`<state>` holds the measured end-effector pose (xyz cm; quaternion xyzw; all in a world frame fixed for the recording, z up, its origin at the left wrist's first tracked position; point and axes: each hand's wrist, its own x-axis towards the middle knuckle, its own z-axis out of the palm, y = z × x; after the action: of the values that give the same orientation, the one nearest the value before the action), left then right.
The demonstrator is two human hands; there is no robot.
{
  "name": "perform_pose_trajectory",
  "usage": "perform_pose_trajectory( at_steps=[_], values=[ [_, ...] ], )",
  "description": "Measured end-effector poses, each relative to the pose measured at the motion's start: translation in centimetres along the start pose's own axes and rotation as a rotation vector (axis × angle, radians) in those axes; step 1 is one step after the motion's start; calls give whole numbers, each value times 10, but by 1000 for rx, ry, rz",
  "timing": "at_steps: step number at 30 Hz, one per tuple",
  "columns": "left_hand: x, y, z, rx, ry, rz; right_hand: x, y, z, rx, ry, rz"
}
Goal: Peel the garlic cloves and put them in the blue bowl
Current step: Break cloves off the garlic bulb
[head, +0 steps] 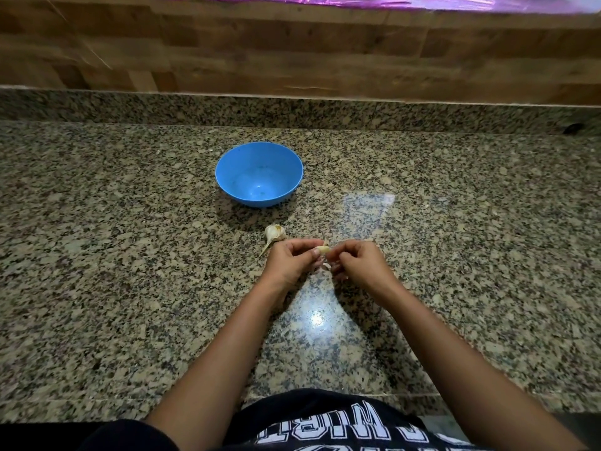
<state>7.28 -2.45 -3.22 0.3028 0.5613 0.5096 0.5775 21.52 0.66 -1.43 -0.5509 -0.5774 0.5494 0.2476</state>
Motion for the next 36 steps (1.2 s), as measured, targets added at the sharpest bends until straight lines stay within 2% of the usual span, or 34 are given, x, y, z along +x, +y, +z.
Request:
perform_pose_trajectory(
  at_steps=[5,13,20,24,30,36],
  values=[
    [-2,2,3,132,12,62,0,-1,2,98,-36,-14],
    [-1,4,3,162,12,86,1,2,2,249,23,-43],
    [-3,1,5,-1,32,8,0,5,4,353,12,-16],
    [-2,-1,7,-8,57,-18,0,10,6,354,27,-10],
    [-3,4,15,-137,122,-77,1,10,9,361,80,-36],
    [-2,8,17,-174,119,-107,-1,5,10,507,106,1]
  ],
)
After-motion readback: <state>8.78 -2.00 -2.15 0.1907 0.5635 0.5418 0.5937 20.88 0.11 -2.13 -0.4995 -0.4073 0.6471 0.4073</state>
